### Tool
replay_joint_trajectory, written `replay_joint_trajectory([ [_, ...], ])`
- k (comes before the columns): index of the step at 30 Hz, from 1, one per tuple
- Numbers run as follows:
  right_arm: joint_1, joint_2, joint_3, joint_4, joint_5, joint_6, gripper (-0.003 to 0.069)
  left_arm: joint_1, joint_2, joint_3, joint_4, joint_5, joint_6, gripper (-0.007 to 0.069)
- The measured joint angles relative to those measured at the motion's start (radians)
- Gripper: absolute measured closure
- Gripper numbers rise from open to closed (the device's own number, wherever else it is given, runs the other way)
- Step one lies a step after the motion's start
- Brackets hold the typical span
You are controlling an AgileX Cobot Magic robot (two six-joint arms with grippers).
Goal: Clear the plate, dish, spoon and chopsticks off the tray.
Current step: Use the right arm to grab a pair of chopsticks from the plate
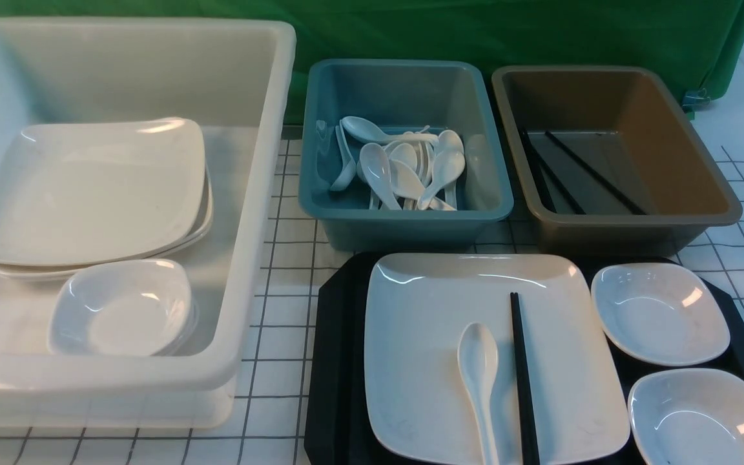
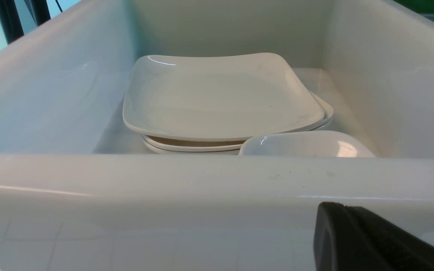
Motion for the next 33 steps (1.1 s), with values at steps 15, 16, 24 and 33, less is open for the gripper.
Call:
replay_joint_trajectory([
  [15, 0.000, 0.000, 0.004, 0.298, -0.013, 0.552, 0.0417, 0.000, 0.000, 0.000, 0.000, 0.000, 0.000, 0.0603],
  [16, 0.000, 0.000, 0.004, 0.300, -0.015, 0.555, 0.0417, 0.000, 0.000, 0.000, 0.000, 0.000, 0.000, 0.0603],
  [24, 0.000, 0.001, -0.059, 0.312, -0.100, 0.535, 0.0578, 0.000, 0.000, 0.000, 0.000, 0.000, 0.000, 0.0603],
  [33, 0.000, 0.402, -0.562, 0.271, 0.225, 0.049, 0.0629, 0.000, 0.000, 0.000, 0.000, 0.000, 0.000, 0.0603],
])
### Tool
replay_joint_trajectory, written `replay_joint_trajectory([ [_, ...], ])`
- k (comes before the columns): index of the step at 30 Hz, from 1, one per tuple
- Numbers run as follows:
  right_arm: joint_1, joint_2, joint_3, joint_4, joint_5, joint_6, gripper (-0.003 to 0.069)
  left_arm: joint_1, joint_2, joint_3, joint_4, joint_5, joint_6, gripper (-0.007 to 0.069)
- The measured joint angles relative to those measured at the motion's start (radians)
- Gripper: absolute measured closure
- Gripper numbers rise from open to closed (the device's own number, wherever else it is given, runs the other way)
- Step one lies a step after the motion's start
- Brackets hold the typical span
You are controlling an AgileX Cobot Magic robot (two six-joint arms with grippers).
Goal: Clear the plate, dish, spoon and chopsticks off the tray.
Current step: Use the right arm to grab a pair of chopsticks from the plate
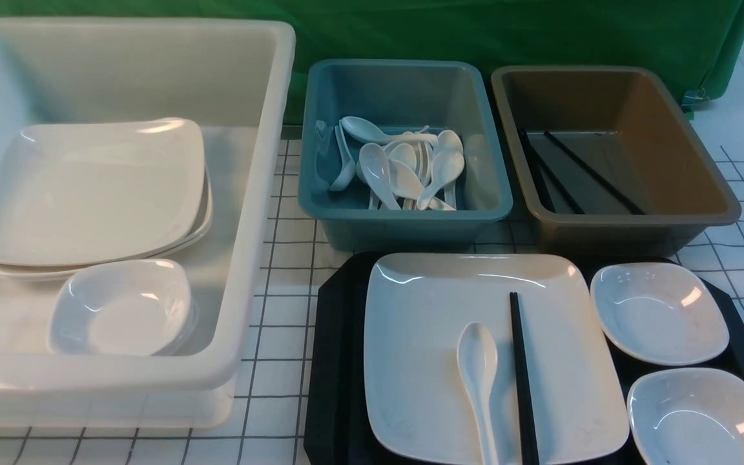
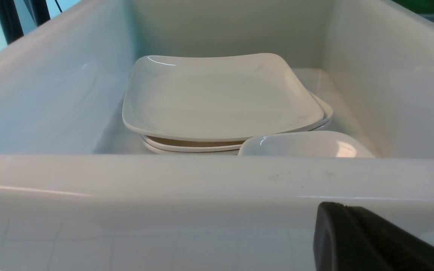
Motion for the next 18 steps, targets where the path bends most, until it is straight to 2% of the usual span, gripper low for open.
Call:
replay_joint_trajectory([
  [6, 0.001, 0.448, -0.143, -0.012, 0.347, -0.075, 0.0629, 0.000, 0.000, 0.000, 0.000, 0.000, 0.000, 0.0603],
  [9, 0.049, 0.649, -0.146, 0.084, 0.405, -0.185, 0.0617, 0.000, 0.000, 0.000, 0.000, 0.000, 0.000, 0.0603],
  [11, 0.131, 0.756, -0.160, 0.135, 0.411, -0.212, 0.0601, 0.000, 0.000, 0.000, 0.000, 0.000, 0.000, 0.0603],
  [14, 0.262, 0.854, -0.193, 0.095, 0.392, -0.143, 0.0573, 0.000, 0.000, 0.000, 0.000, 0.000, 0.000, 0.0603],
  [18, 0.420, 0.952, -0.270, -0.054, 0.363, 0.073, 0.0484, 0.000, 0.000, 0.000, 0.000, 0.000, 0.000, 0.0603],
])
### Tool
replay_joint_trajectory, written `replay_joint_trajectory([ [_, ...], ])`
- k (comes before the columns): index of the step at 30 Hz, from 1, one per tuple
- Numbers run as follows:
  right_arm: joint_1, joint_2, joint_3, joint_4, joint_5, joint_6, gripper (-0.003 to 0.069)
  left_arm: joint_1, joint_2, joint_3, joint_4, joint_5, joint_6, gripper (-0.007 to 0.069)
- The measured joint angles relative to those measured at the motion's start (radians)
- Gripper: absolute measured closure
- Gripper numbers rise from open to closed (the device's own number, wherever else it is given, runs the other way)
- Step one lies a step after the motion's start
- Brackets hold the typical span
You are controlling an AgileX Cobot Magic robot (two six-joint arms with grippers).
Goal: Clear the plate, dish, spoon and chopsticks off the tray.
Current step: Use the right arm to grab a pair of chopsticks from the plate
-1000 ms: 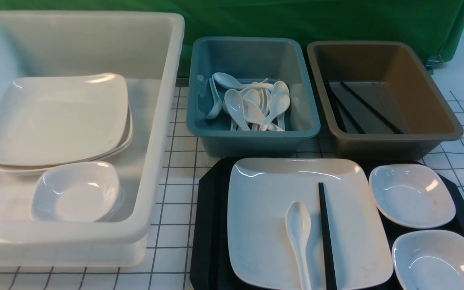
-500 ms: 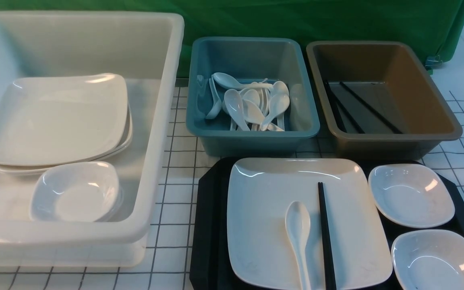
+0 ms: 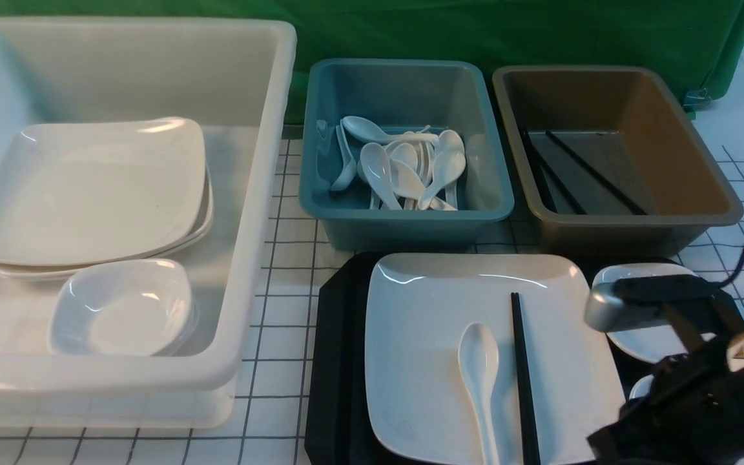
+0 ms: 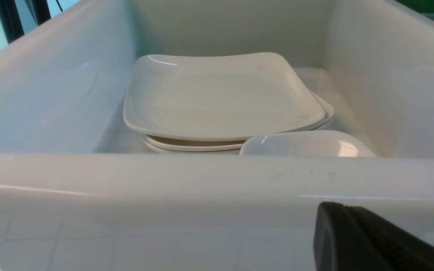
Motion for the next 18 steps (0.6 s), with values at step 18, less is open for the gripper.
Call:
replay_joint_trajectory([
  [18, 0.109, 0.375, -0.214, -0.167, -0.076, 0.329, 0.0266, 0.000, 0.000, 0.000, 0.000, 0.000, 0.000, 0.0603],
])
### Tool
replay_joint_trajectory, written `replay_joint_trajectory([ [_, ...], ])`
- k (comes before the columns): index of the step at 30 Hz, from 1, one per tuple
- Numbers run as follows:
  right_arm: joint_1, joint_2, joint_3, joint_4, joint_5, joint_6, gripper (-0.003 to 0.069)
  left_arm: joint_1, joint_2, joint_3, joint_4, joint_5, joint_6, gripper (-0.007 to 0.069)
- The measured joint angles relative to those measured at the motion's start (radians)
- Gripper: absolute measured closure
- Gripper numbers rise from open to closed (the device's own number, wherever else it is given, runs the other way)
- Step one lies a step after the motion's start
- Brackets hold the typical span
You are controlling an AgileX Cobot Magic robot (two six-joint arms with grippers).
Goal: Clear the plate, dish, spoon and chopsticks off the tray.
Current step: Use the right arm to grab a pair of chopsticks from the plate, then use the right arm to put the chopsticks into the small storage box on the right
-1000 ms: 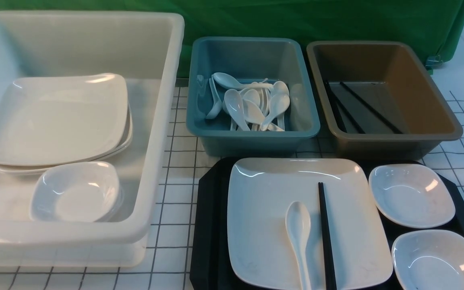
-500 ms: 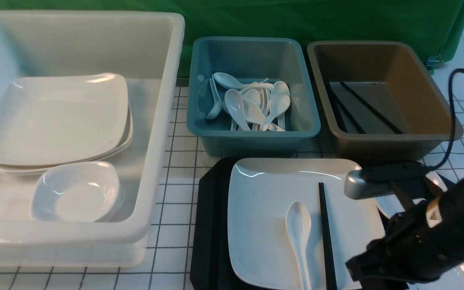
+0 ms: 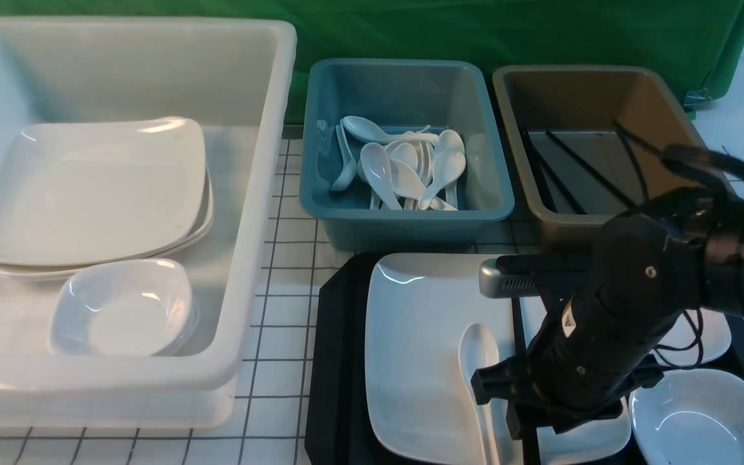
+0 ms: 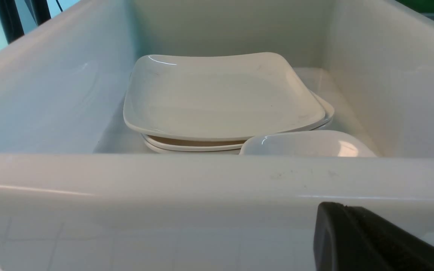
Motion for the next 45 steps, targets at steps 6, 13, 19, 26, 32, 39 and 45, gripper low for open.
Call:
replay_joint_trajectory([
  [6, 0.000, 0.071, -0.001, 0.000, -0.004, 0.000, 0.0278, 0.000, 0.000, 0.000, 0.000, 0.000, 0.000, 0.0603],
  [13, 0.000, 0.071, -0.017, 0.000, 0.054, -0.007, 0.0488, 0.000, 0.000, 0.000, 0.000, 0.000, 0.000, 0.0603],
  [19, 0.000, -0.023, -0.020, 0.000, 0.182, -0.033, 0.0487, 0.000, 0.000, 0.000, 0.000, 0.000, 0.000, 0.0603],
  [26, -0.013, -0.225, -0.037, -0.074, 0.257, -0.083, 0.0487, 0.000, 0.000, 0.000, 0.000, 0.000, 0.000, 0.0603],
  [32, -0.179, -0.254, -0.167, -0.111, 0.196, -0.133, 0.0487, 0.000, 0.000, 0.000, 0.000, 0.000, 0.000, 0.0603],
  [39, -0.408, -0.080, -0.405, -0.119, -0.154, -0.174, 0.0487, 0.000, 0.000, 0.000, 0.000, 0.000, 0.000, 0.0603],
  [45, -0.450, 0.096, -0.485, -0.128, -0.378, -0.185, 0.0487, 0.000, 0.000, 0.000, 0.000, 0.000, 0.000, 0.0603],
])
